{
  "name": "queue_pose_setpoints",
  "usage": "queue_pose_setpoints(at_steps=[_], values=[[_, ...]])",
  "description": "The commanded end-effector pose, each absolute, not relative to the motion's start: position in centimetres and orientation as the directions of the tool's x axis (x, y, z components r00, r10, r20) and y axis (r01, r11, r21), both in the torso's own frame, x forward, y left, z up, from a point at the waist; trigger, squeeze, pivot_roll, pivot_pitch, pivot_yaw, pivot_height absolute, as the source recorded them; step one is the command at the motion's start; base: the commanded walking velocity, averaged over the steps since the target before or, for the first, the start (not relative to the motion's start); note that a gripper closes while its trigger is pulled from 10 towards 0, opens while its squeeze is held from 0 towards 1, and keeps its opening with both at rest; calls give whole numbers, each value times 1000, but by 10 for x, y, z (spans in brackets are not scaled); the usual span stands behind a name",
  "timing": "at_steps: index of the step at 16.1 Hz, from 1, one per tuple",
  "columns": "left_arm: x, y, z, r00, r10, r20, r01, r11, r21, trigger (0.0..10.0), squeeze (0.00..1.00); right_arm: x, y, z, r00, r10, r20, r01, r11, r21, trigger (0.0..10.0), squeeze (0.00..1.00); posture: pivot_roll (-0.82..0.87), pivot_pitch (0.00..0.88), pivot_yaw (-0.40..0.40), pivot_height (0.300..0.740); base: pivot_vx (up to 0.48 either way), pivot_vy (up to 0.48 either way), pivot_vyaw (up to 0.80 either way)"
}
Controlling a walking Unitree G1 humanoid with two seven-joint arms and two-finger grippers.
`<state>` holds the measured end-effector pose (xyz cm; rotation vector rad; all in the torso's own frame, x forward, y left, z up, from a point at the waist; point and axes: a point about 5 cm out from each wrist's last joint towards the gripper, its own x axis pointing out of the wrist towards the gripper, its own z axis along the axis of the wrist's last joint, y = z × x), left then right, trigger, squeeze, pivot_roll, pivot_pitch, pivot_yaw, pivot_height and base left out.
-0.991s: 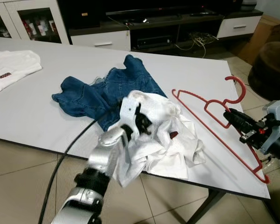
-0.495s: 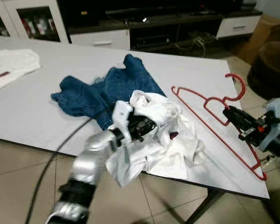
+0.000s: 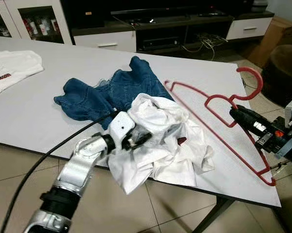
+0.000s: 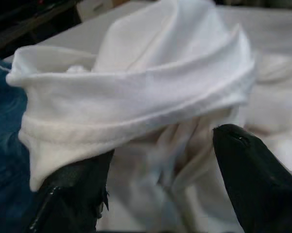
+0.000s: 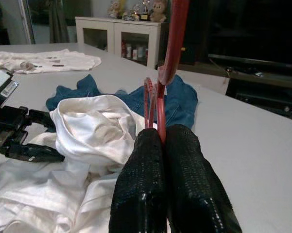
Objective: Hang hanger
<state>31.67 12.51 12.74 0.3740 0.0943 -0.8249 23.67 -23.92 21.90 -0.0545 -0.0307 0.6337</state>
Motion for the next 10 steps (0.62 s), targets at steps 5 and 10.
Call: queue_pose_setpoints(at_steps=[5, 10], values=[[327, 149, 144, 748, -642, -169, 646, 644, 410, 10000, 0, 231, -227, 223, 777, 628, 31, -628, 778, -21, 10000, 0, -34, 44, 12, 740, 0, 0, 0], [329, 167, 137, 779, -599, -184, 618, 687, 382, 10000, 0, 228, -198, 217, 715, 699, 35, -700, 714, 35, 10000, 0, -28, 45, 13, 740, 0, 0, 0]])
